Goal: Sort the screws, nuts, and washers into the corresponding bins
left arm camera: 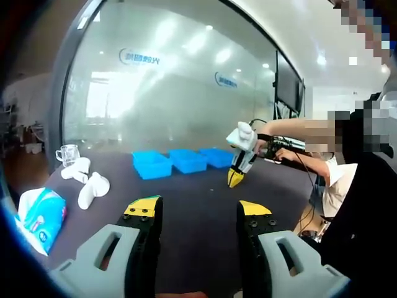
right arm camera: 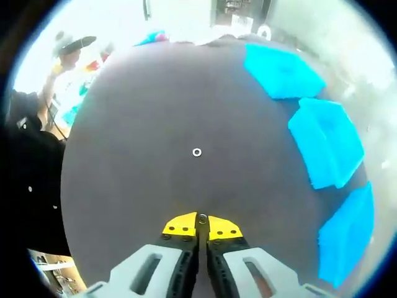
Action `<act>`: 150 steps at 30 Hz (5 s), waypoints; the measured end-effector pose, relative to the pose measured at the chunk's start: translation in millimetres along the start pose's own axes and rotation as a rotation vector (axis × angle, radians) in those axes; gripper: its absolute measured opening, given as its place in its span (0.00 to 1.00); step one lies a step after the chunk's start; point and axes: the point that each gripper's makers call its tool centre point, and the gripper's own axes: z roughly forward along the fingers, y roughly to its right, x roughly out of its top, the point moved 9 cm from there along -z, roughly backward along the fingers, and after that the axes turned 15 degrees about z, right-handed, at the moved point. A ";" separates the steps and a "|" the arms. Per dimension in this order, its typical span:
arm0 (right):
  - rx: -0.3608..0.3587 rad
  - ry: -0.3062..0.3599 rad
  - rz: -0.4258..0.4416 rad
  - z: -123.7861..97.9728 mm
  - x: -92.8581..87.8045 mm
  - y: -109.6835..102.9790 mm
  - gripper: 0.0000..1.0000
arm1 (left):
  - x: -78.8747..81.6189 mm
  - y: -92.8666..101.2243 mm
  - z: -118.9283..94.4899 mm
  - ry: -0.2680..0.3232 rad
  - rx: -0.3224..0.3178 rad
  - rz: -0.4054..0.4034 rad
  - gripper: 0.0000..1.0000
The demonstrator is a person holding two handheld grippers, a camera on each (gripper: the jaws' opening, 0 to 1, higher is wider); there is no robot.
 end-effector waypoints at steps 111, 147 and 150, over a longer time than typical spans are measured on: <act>0.022 0.137 -0.151 -23.5 -0.9 -9.8 0.01 | -1.1 -1.8 5.6 0.000 0.005 -0.019 0.47; -0.337 0.957 0.089 -74.7 -40.5 -54.8 0.01 | 16.1 9.5 8.0 0.039 -0.020 0.001 0.47; -0.348 0.985 0.107 -76.4 -39.7 -54.7 0.01 | 16.1 9.7 7.4 0.040 -0.020 0.002 0.47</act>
